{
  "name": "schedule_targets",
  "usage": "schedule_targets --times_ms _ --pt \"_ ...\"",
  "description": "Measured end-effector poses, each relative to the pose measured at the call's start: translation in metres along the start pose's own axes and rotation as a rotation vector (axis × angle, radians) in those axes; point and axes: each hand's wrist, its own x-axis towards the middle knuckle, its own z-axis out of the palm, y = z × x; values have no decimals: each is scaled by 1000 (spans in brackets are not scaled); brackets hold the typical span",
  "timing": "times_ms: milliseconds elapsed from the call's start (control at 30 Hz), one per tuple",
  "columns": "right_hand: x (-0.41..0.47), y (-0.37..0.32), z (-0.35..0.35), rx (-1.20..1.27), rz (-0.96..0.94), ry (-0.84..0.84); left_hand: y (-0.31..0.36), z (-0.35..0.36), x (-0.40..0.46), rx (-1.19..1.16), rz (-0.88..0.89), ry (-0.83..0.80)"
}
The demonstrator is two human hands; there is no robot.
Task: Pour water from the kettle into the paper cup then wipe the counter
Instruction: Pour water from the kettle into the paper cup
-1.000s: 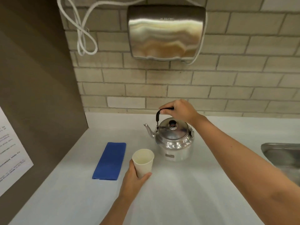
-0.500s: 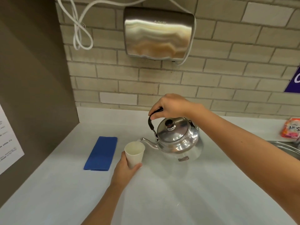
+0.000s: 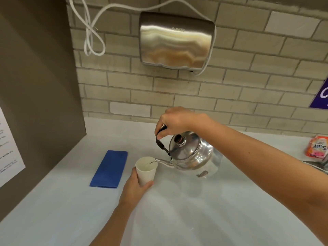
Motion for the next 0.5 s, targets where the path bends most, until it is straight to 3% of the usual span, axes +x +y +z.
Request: schedule_targets --times_ms 500 --pt "5 -6 -4 -57 -69 6 2 -1 -1 7 5 13"
